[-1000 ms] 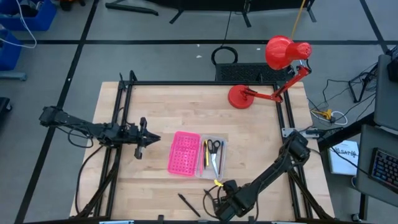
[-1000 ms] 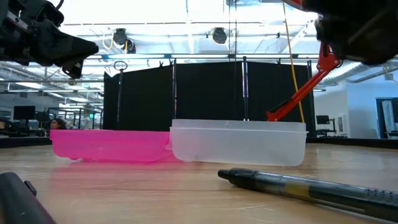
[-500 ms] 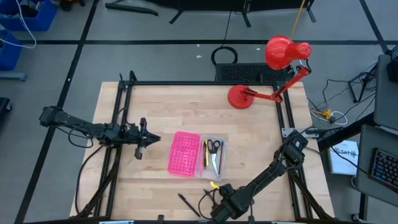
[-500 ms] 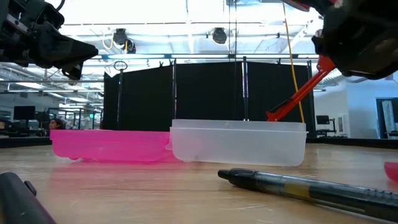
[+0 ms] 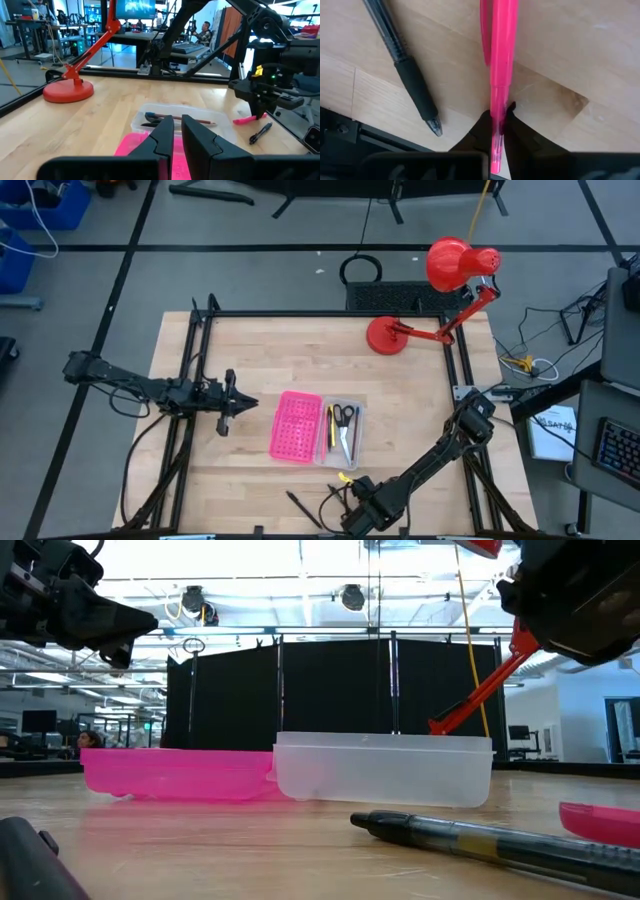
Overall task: Pick & place school supplies into a supply box
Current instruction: Put the pink pen into the pink box
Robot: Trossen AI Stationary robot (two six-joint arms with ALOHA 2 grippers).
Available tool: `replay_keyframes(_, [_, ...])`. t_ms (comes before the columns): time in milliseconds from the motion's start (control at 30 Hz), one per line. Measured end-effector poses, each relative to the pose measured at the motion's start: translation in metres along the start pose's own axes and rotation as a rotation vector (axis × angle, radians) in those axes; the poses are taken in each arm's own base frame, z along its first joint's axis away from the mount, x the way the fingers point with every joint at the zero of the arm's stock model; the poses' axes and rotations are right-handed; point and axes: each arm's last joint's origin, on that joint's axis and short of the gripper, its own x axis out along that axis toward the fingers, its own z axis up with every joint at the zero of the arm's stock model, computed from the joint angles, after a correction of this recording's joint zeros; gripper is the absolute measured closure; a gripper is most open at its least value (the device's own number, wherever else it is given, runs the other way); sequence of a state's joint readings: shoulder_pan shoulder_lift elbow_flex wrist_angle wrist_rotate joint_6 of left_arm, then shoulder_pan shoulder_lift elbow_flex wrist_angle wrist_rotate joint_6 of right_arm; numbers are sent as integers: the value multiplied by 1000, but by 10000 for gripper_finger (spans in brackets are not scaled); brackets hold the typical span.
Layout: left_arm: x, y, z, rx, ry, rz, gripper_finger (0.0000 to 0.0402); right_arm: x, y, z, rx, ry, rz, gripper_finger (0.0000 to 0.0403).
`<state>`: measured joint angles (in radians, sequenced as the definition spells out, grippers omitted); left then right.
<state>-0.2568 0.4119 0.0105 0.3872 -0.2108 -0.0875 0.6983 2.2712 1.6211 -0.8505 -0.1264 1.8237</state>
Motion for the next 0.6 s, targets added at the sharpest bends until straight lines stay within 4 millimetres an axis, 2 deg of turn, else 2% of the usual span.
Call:
replay_keyframes(133, [0,0,0,0,0,0,360,-8,-1,-2,-11,-22,31,385])
replay_keyframes(367, [0,0,0,15,2,0,360,-47,-7,-12,11,-181,184,385])
replay_keyframes(467, [0,0,0,15,2,0,360,-55,-10,-13,43,-245,214,385])
replay_keyframes(600, [0,0,0,11,3,1,360,-62,-12,-20,48,-230,245,385])
